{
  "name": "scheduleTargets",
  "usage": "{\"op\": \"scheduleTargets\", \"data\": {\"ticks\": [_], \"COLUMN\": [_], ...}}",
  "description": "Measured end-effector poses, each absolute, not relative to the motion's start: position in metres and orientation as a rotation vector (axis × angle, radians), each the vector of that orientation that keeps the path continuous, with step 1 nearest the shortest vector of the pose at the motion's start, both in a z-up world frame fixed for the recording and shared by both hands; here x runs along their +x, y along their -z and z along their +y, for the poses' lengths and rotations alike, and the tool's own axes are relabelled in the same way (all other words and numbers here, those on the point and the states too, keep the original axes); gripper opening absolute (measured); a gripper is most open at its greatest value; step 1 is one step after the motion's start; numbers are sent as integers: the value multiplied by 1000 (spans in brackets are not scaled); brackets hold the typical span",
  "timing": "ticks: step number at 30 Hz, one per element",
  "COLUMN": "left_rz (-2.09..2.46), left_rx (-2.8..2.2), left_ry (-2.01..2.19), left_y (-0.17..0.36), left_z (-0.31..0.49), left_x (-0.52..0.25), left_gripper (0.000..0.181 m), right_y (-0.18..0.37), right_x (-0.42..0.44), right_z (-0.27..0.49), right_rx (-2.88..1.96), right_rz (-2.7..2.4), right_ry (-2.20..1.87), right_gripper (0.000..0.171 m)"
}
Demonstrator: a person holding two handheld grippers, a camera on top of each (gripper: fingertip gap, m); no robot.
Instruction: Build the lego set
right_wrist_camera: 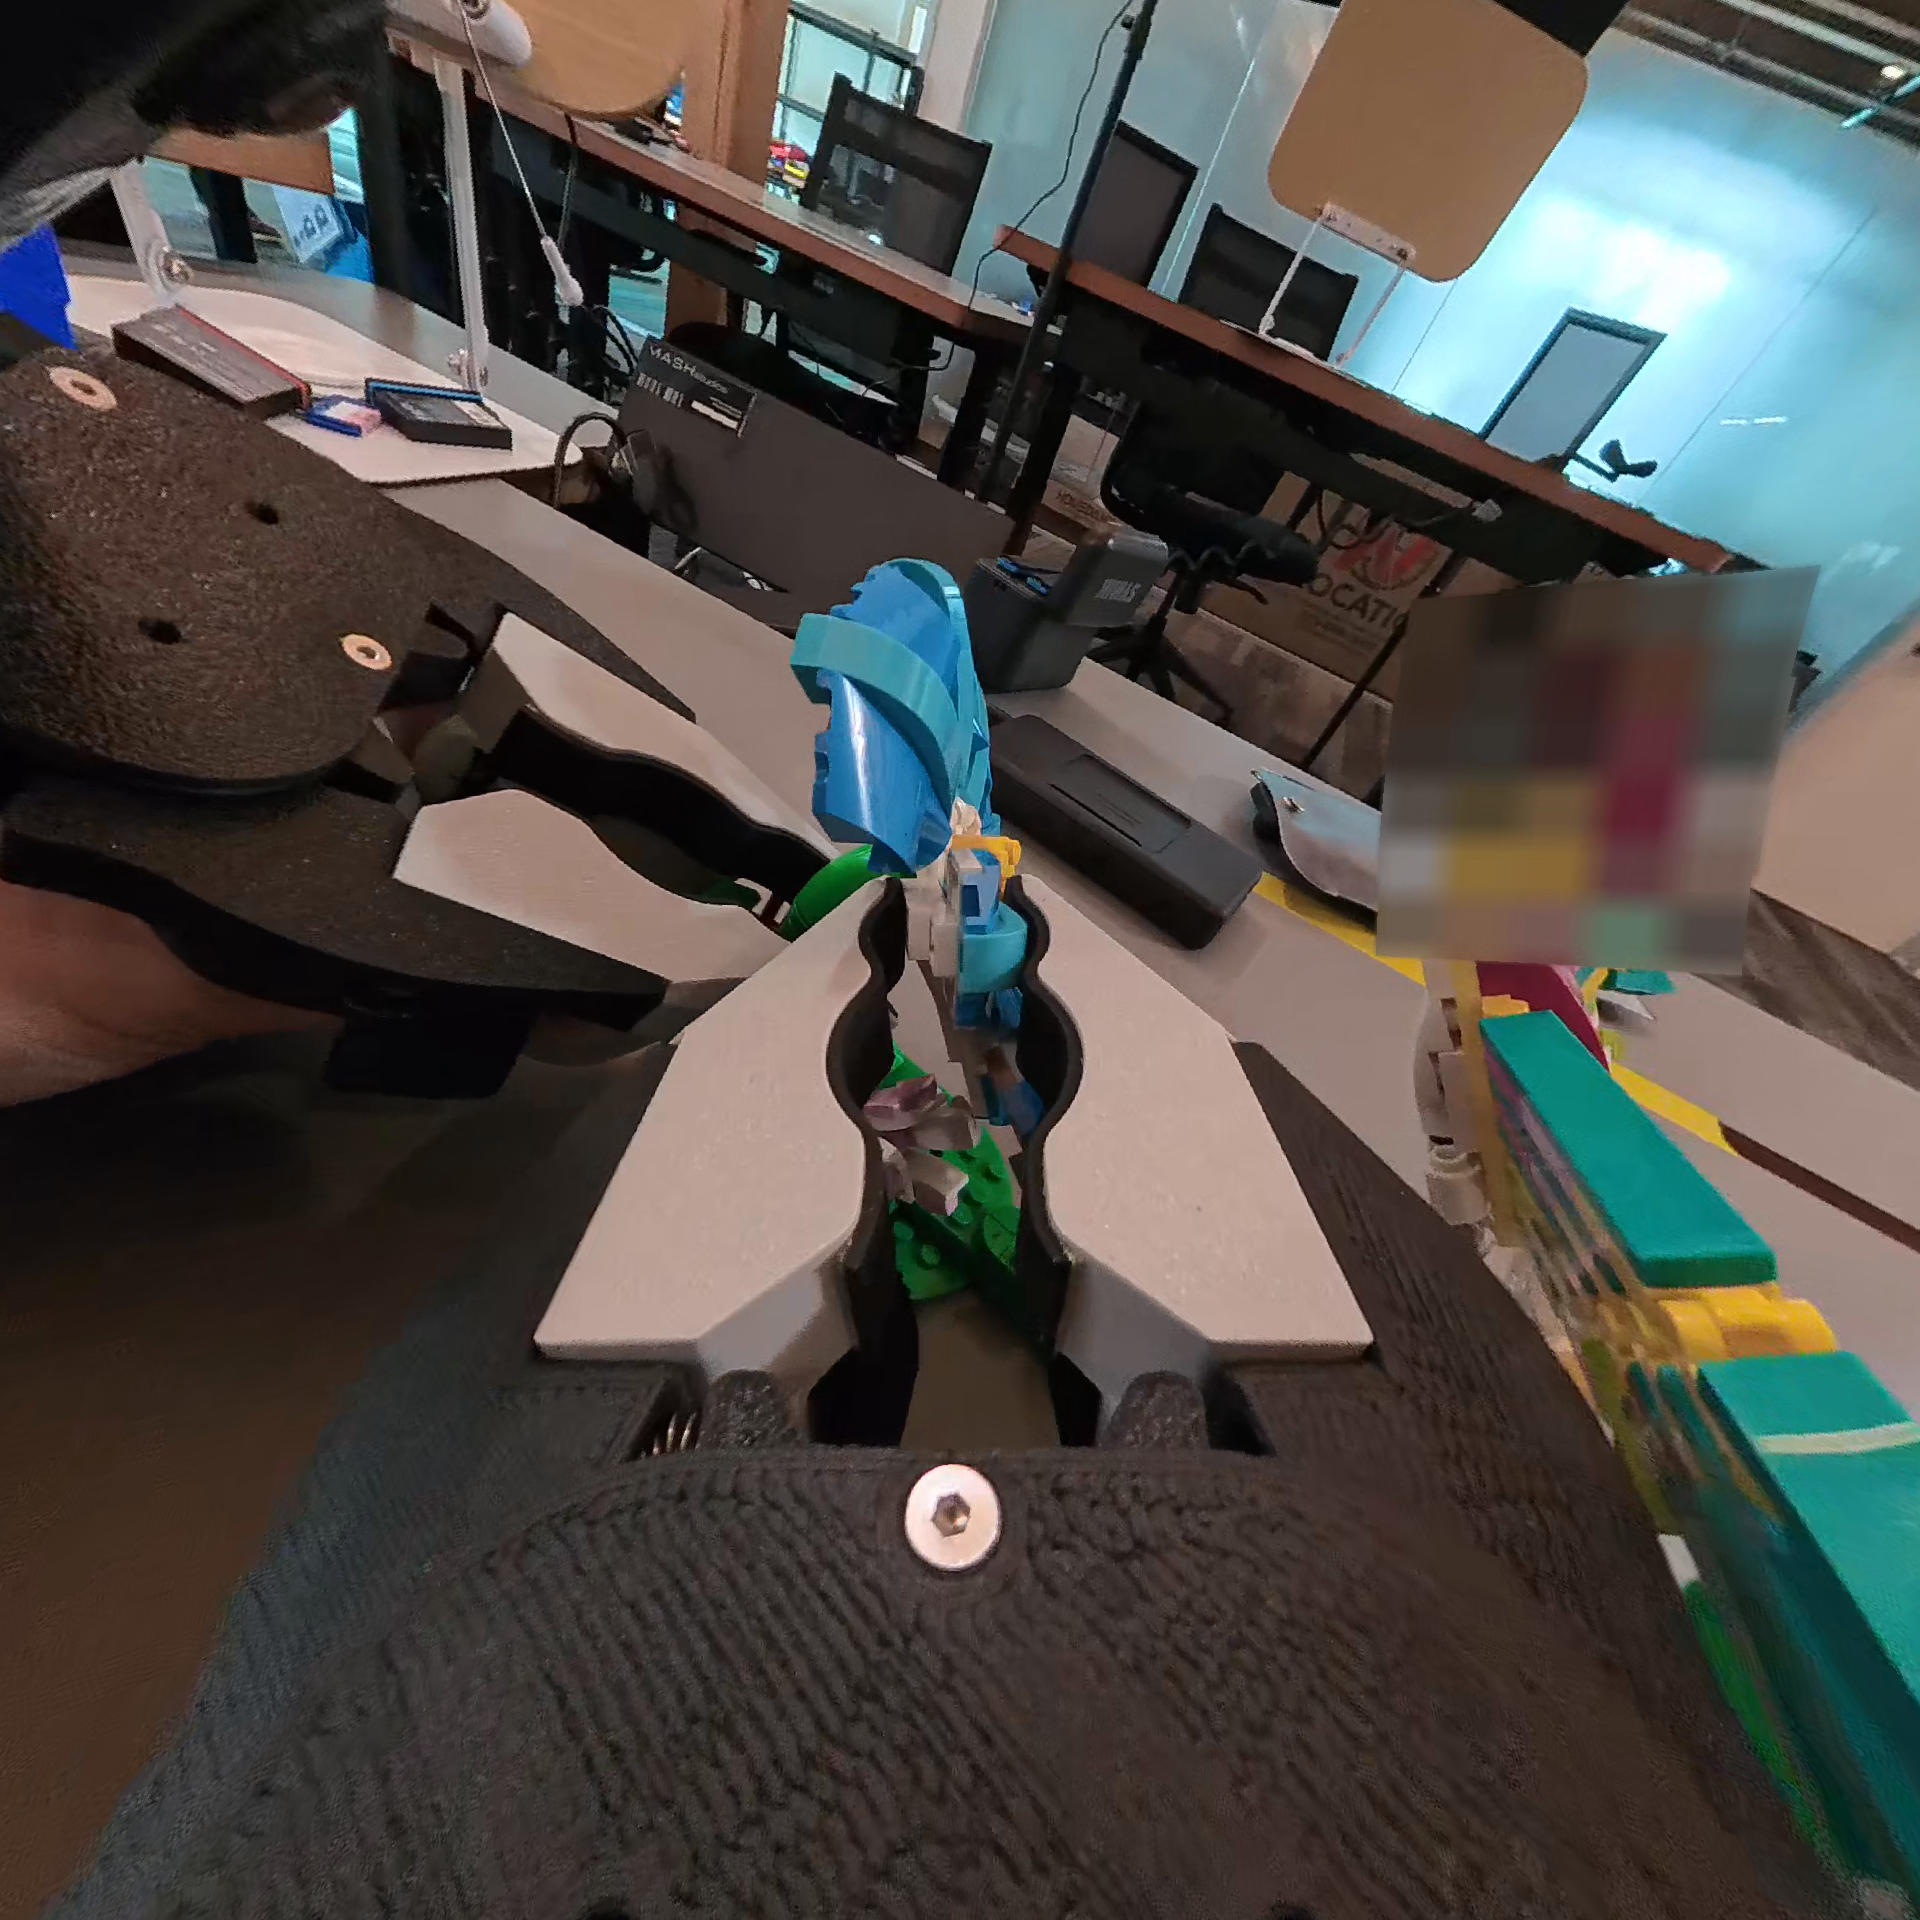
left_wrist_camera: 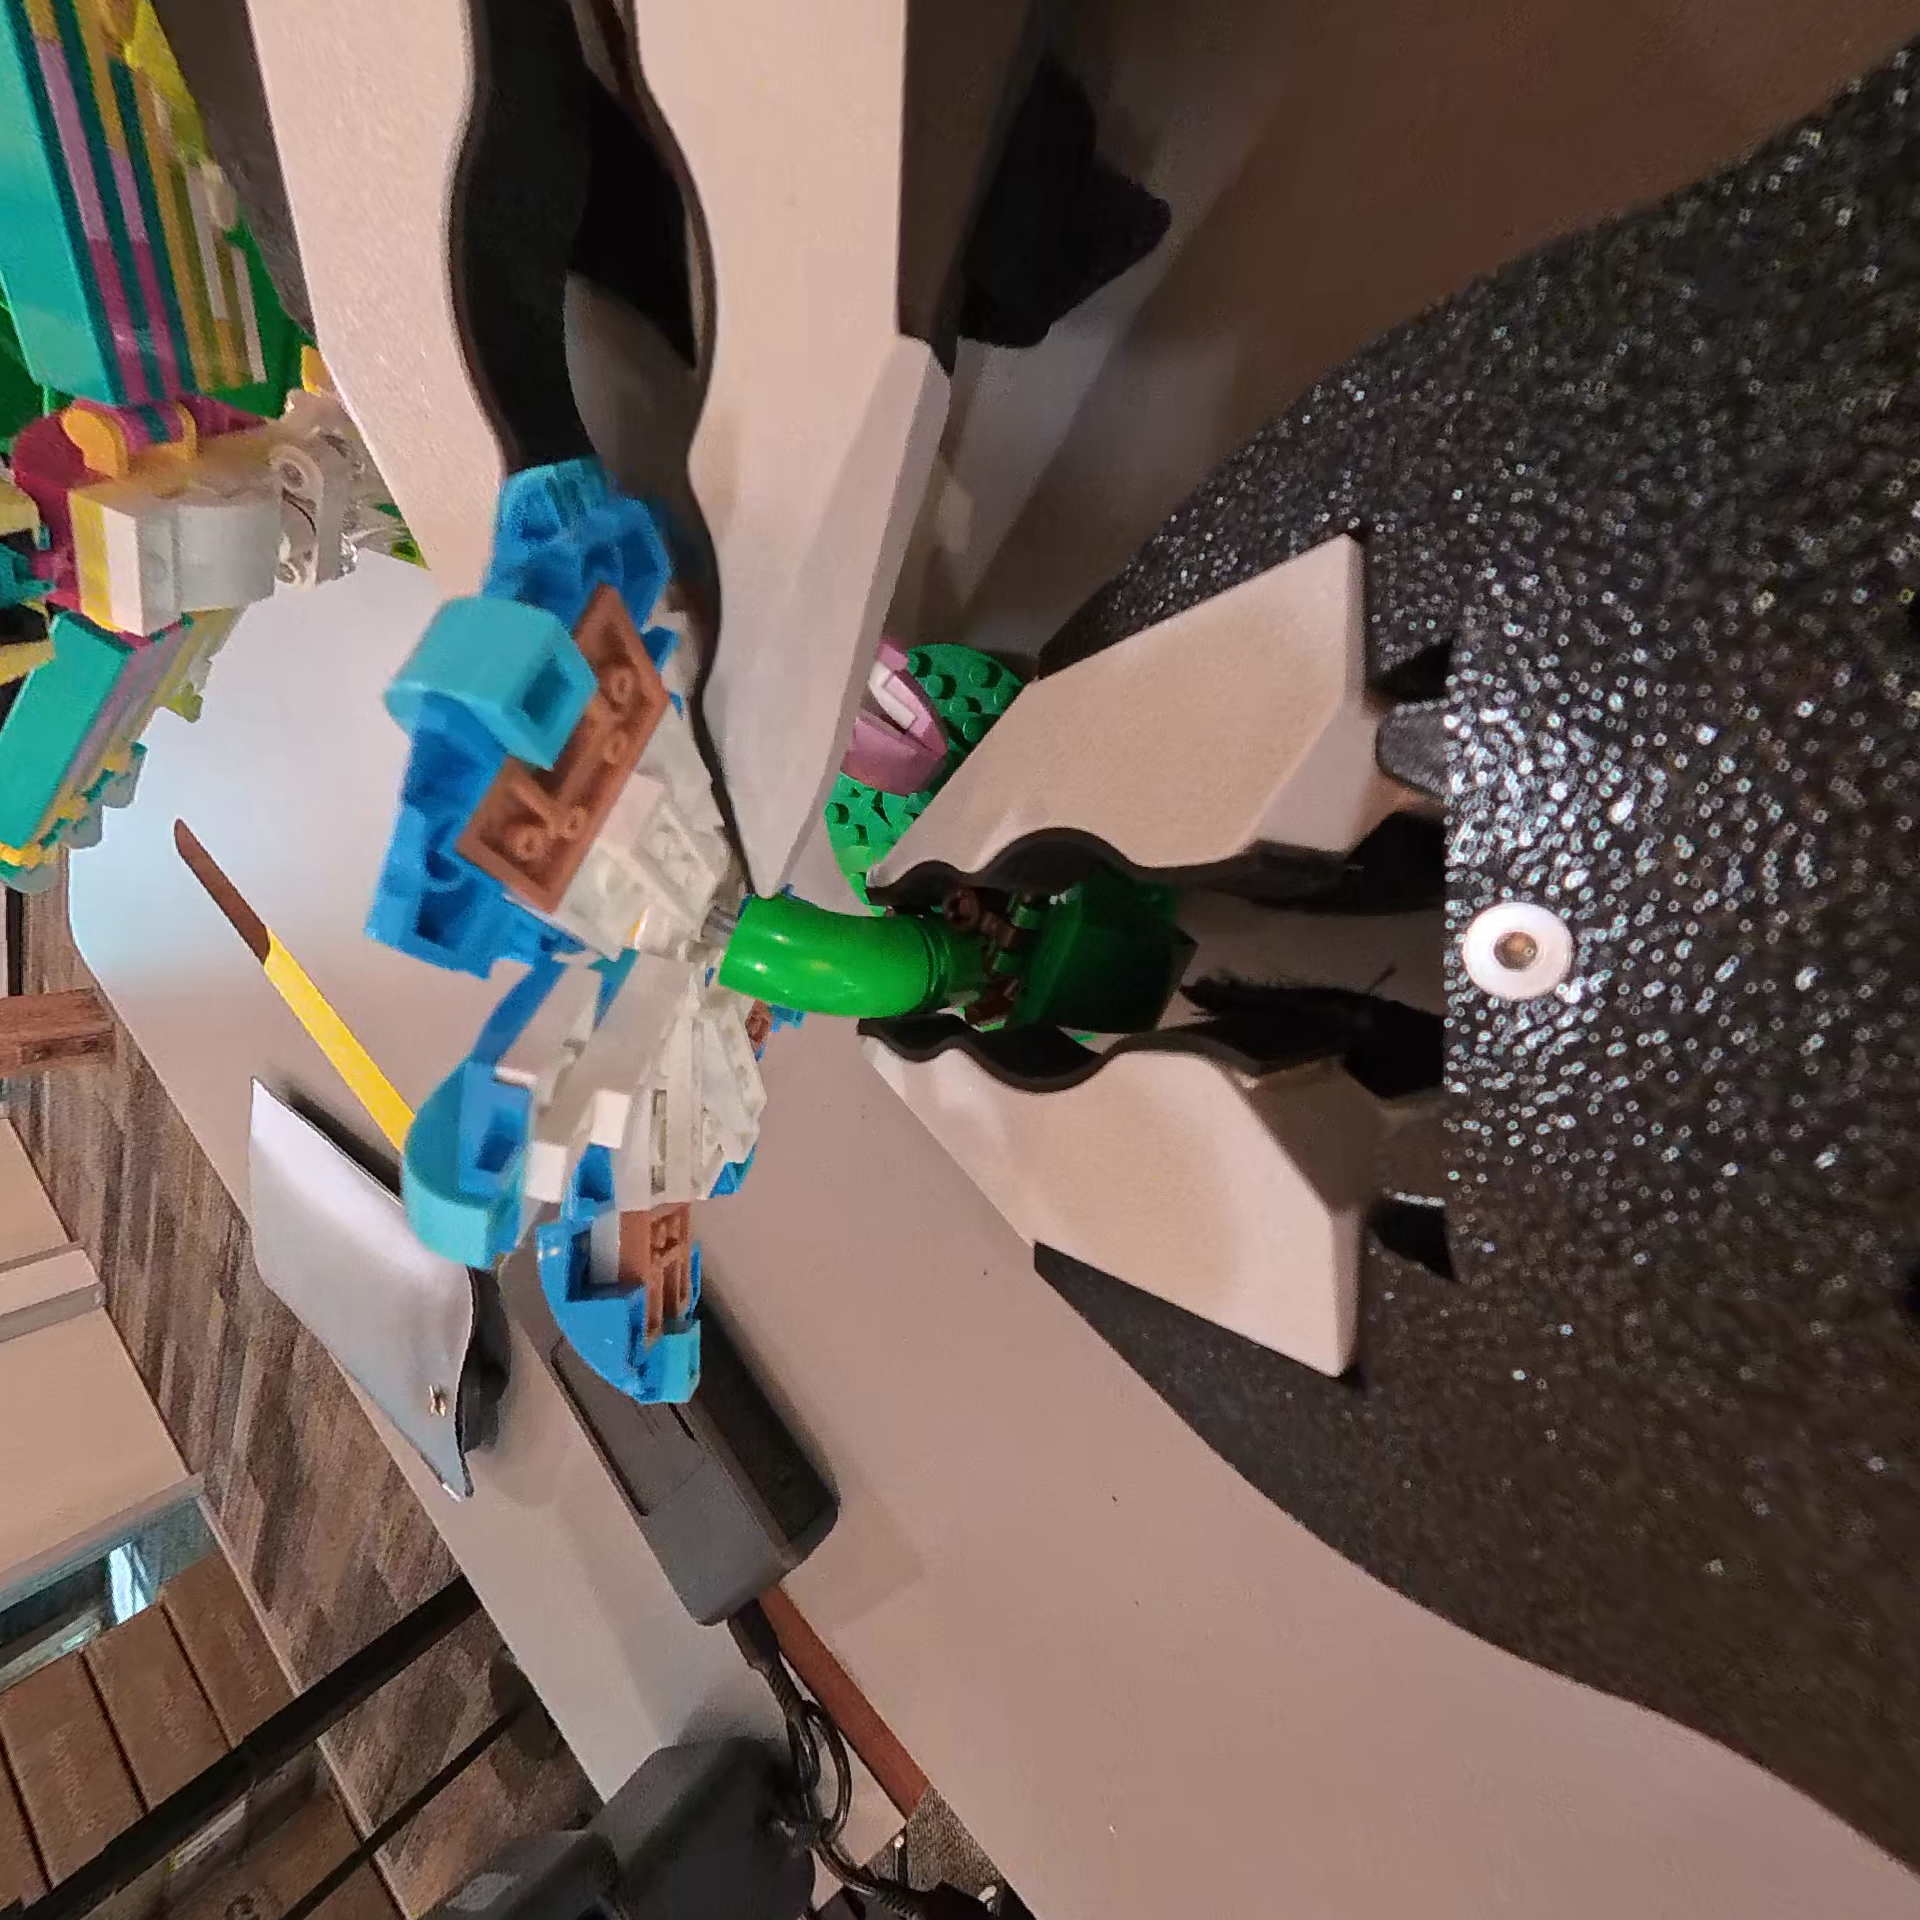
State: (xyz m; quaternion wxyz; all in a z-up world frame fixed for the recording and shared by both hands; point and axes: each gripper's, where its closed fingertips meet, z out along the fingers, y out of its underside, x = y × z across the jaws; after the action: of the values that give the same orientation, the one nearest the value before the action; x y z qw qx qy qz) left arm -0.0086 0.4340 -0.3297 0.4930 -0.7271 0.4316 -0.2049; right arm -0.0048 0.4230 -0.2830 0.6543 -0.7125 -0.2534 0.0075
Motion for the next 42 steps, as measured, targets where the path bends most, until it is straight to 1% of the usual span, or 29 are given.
{"op": "scheduleTargets", "data": {"ticks": [9,15,20,21,23,25,27,30,34,35,39,42], "left_rz": [1031,1017,1011,1009,996,957,985,978,966,955,857,772], "left_rx": [-1770,-1781,-1782,-1787,-1816,-1825,-1818,-1804,-1756,-1732,-1658,-1651], "left_ry": [504,512,516,510,439,516,464,441,416,426,443,469], "left_y": [329,329,328,329,334,330,332,331,325,321,301,294], "left_z": [435,435,436,436,443,442,442,444,446,445,444,438], "left_x": [-10,-10,-9,-10,-23,-23,-21,-21,-24,-24,-36,-52], "left_gripper": [17,17,17,17,17,17,17,17,18,20,43,46], "right_y": [282,281,281,280,266,272,280,278,273,271,258,243], "right_x": [-6,-8,-6,-4,29,42,33,11,7,8,1,-15], "right_z": [424,424,425,426,432,436,436,431,426,424,407,386], "right_rx": [-1636,-1599,-1624,-1623,-1608,-1660,-1683,-1646,-1599,-1585,-1447,-1267], "right_rz": [-511,-574,-511,-484,-300,-213,-287,-402,-435,-441,-582,-739], "right_ry": [-82,35,-34,-40,-45,-193,-156,-122,-147,-136,25,209], "right_gripper": [18,18,18,17,17,17,16,16,17,17,16,17]}}
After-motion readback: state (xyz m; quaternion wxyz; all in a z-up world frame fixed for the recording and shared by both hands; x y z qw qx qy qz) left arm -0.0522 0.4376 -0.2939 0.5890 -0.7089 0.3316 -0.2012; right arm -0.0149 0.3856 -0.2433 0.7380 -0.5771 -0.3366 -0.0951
